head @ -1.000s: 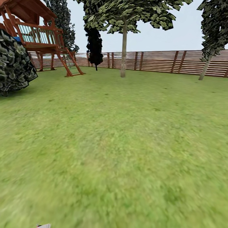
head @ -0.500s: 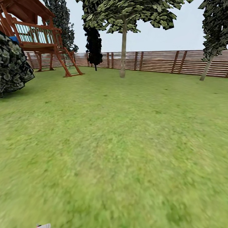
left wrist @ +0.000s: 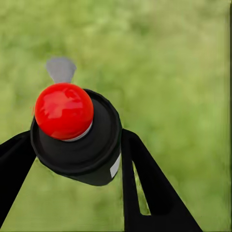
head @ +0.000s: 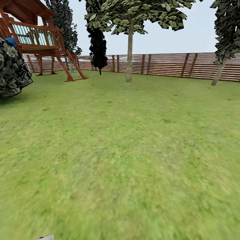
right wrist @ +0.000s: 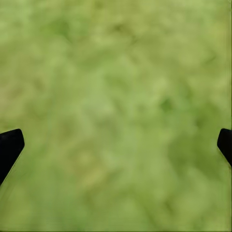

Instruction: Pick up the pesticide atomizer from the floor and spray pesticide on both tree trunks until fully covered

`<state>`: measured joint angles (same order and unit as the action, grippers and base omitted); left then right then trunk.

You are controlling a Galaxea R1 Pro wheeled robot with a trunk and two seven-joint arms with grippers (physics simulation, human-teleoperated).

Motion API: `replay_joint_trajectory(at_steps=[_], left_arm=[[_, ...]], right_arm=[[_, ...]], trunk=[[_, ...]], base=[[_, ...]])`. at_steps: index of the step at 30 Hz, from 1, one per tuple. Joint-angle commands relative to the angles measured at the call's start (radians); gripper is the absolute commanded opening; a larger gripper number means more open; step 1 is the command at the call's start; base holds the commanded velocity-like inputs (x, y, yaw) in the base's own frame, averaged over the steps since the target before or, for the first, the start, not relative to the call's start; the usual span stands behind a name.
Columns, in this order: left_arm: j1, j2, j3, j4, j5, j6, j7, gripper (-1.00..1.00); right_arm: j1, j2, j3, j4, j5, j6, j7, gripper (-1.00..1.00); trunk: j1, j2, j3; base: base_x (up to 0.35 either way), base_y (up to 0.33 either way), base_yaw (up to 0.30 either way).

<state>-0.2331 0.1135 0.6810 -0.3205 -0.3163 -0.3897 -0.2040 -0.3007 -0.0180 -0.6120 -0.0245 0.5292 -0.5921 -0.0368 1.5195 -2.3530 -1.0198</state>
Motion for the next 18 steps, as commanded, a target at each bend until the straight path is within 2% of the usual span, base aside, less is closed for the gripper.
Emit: replay_joint_trajectory(at_steps=[1,18], left_arm=[[0.000,0.000,0.000,0.000,0.000,0.000,0.000,-1.00],[0.000,0.000,0.000,0.000,0.000,0.000,0.000,-1.00]], right_arm=[[0.000,0.001,0.000,0.000,0.000,0.000,0.000,1.00],[0.000,0.000,0.000,0.000,0.000,0.000,0.000,1.00]], trunk=[[0.000,0.000,0.000],[0.000,0.000,0.000]], base=[[0.341,-0.093,0.000],[0.341,-0.093,0.000]])
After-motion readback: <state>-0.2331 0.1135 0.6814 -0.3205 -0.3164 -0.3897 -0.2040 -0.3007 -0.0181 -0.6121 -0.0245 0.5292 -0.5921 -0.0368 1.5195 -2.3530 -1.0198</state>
